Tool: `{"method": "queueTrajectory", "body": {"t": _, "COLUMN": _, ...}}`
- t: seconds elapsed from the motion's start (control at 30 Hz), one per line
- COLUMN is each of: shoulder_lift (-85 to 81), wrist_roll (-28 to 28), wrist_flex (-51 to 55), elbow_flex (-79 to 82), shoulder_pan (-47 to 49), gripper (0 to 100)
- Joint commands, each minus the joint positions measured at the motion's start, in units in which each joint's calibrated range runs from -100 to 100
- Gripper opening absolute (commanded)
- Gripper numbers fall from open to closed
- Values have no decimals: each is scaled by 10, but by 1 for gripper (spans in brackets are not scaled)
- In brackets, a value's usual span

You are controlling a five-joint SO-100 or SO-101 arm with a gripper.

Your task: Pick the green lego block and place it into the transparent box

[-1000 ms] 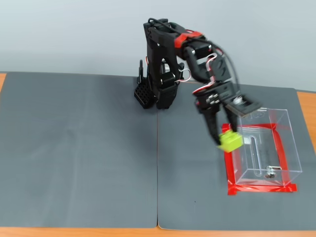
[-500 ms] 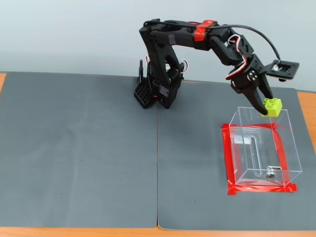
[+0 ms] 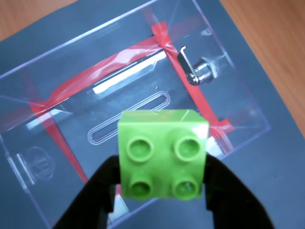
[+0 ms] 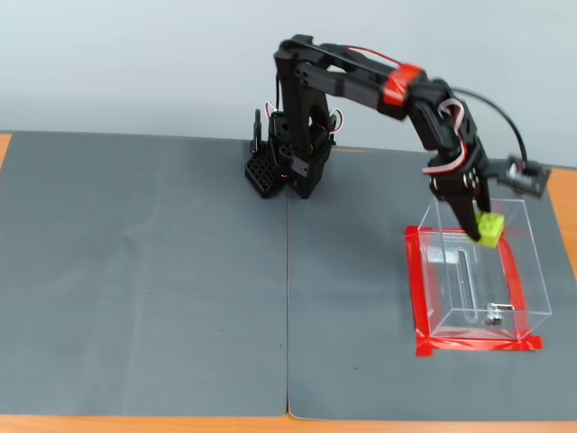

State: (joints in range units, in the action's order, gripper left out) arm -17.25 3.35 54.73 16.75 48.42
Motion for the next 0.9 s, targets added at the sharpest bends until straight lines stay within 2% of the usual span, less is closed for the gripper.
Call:
{"method": "queueTrajectory", "body": {"t": 0.0, "shoulder_lift": 3, "wrist_roll": -2, "wrist_flex": -7, "elbow_flex": -33, "shoulder_pan": 0, "gripper": 5}}
{"method": "queueTrajectory", "body": {"t": 0.07, "shoulder_lift": 7, "wrist_roll": -3, "wrist_flex": -7, "elbow_flex": -34, "shoulder_pan": 4, "gripper": 5}}
{"method": "queueTrajectory", "body": {"t": 0.33, "shoulder_lift": 10, "wrist_roll": -3, "wrist_flex": -8, "elbow_flex": -34, "shoulder_pan": 19, "gripper": 30}}
{"method": "queueTrajectory", "body": {"t": 0.77, "shoulder_lift": -3, "wrist_roll": -3, "wrist_flex": 1, "elbow_flex": -34, "shoulder_pan": 6, "gripper": 31}}
{"method": "queueTrajectory", "body": {"t": 0.87, "shoulder_lift": -24, "wrist_roll": -3, "wrist_flex": 1, "elbow_flex": -34, "shoulder_pan": -9, "gripper": 26}}
